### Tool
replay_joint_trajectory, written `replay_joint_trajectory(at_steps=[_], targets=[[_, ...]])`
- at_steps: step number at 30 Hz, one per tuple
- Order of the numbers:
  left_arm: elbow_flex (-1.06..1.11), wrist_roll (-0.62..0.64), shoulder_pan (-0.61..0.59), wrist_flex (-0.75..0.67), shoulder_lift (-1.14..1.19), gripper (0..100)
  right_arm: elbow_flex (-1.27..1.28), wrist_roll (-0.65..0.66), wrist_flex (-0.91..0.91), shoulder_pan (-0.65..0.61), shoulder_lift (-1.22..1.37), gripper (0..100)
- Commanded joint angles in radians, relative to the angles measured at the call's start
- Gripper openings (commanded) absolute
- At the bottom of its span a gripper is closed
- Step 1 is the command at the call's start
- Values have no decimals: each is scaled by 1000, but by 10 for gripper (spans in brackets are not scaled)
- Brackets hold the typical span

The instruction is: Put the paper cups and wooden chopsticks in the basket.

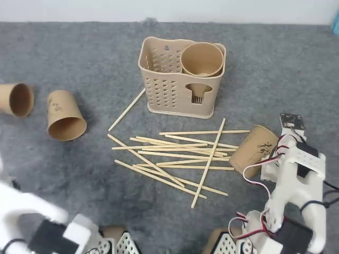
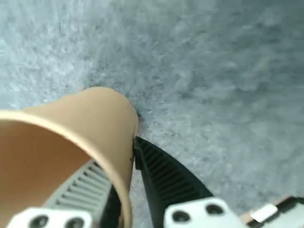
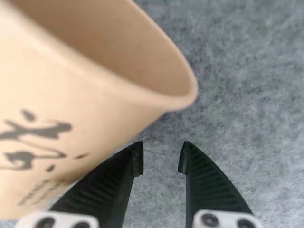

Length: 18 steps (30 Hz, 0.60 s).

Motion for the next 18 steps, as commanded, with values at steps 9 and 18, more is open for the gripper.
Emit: replay_joint_trajectory(at_steps=[9, 18], targets=[[-219, 265, 405, 199, -302, 11, -2, 12, -15, -7, -18, 140], [-754, 701, 911, 364, -152, 11, -2, 9, -16, -10, -18, 140]])
